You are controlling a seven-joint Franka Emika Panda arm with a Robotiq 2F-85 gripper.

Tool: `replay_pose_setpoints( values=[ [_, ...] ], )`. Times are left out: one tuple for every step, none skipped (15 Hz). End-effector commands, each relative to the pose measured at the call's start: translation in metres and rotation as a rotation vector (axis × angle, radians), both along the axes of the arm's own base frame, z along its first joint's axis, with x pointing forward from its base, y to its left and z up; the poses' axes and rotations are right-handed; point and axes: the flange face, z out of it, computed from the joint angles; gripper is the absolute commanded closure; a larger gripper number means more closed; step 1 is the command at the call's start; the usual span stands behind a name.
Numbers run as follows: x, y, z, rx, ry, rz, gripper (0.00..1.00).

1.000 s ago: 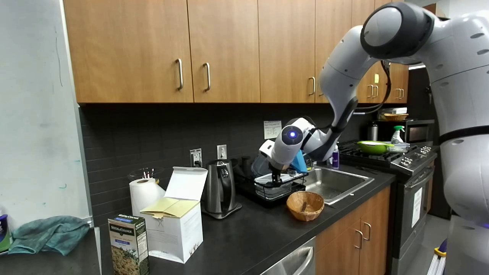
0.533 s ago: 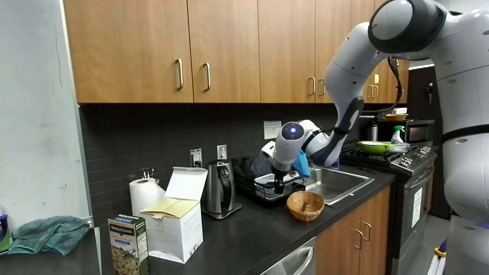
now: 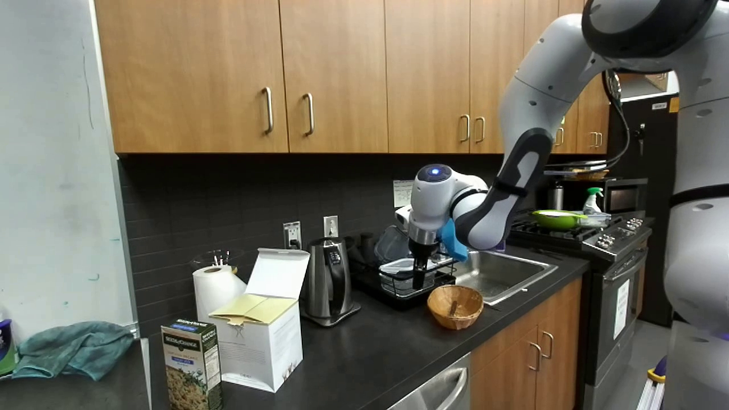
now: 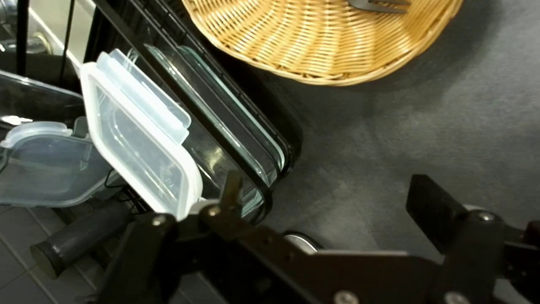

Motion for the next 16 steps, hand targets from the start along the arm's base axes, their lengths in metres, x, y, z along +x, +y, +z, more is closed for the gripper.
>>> replay_pose_setpoints(
  values=[
    [-0.016, 0.009, 0.024, 0.061, 0.049, -0.087, 0.00],
    [-0.017, 0.011, 0.032, 0.080, 0.058, -0.118, 0.00],
    [-0.018, 0.012, 0.039, 0.099, 0.072, -0.152, 0.00],
    [-0.018, 0.012, 0.048, 0.114, 0.085, -0.183, 0.00],
    [-0.018, 0.012, 0.057, 0.127, 0.090, -0.214, 0.00],
    [-0.019, 0.010, 0.064, 0.137, 0.096, -0.243, 0.00],
    [-0.020, 0.008, 0.071, 0.145, 0.102, -0.275, 0.00],
    [-0.021, 0.005, 0.077, 0.153, 0.107, -0.303, 0.00],
    [-0.023, 0.003, 0.083, 0.162, 0.113, -0.329, 0.00],
    [-0.025, 0.001, 0.088, 0.165, 0.115, -0.351, 0.00],
    [-0.027, -0.001, 0.091, 0.173, 0.123, -0.370, 0.00],
    [-0.029, -0.001, 0.095, 0.182, 0.129, -0.386, 0.00],
    [-0.030, -0.002, 0.097, 0.190, 0.135, -0.401, 0.00],
    [-0.032, -0.002, 0.100, 0.197, 0.143, -0.414, 0.00],
    [-0.033, -0.001, 0.102, 0.206, 0.150, -0.424, 0.00],
    [-0.035, -0.001, 0.104, 0.211, 0.155, -0.435, 0.00]
  ],
)
